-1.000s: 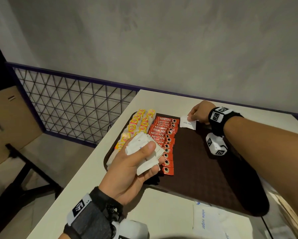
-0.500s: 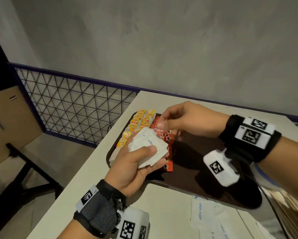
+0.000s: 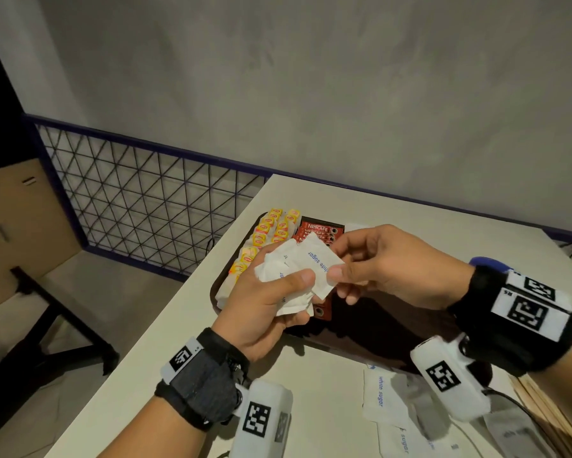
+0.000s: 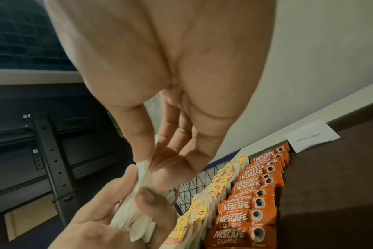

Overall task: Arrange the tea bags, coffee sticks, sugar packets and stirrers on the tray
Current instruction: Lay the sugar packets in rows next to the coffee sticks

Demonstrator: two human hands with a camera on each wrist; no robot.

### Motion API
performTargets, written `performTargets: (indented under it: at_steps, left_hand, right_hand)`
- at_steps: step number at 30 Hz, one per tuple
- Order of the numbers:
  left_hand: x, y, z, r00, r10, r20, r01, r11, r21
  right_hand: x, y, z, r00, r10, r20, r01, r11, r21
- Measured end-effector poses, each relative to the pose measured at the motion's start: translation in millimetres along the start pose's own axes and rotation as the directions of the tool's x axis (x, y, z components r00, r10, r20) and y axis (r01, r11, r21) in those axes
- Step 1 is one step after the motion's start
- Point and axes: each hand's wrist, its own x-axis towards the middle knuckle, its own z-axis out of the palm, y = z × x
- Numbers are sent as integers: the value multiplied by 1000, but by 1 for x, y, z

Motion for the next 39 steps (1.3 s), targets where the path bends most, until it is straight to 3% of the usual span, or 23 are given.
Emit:
performTargets:
  at_steps: [6,13,20,27,32,35,39]
  left_hand:
    - [-2,-4,2,998,37,54,-41,996,77]
    - [4,-1,-2,993,31,-114,-36,999,-35]
    - [1,-9,3,999,7,33,-5,999,-48]
    - [3,-6,-1,996,74,-51,-77,995,-59]
    - [4,-7,-3,997,69,-37,-70,997,-37]
    - [4,-5,-3,994,65,-89,-69,997,-33]
    - [4,-5,-3,993,35,-112,-39,999,-37]
  right_hand:
    - [-3,-4,3,992,-31,-126,19,995,-98]
    - [-5,-1,-4,994,72,-88,-61,991,121]
    - [-10,-1,3,993,107,-56,-91,968,234]
    - [-8,1,2,994,108,-9,-108,993,-53]
    - [1,0,-5,982,-4,-188,-48,962,-269]
    - [10,2,-21,980,-10,-201,-54,949,-312]
    - [41,10,-67,930,11,-368,-140,935,-326]
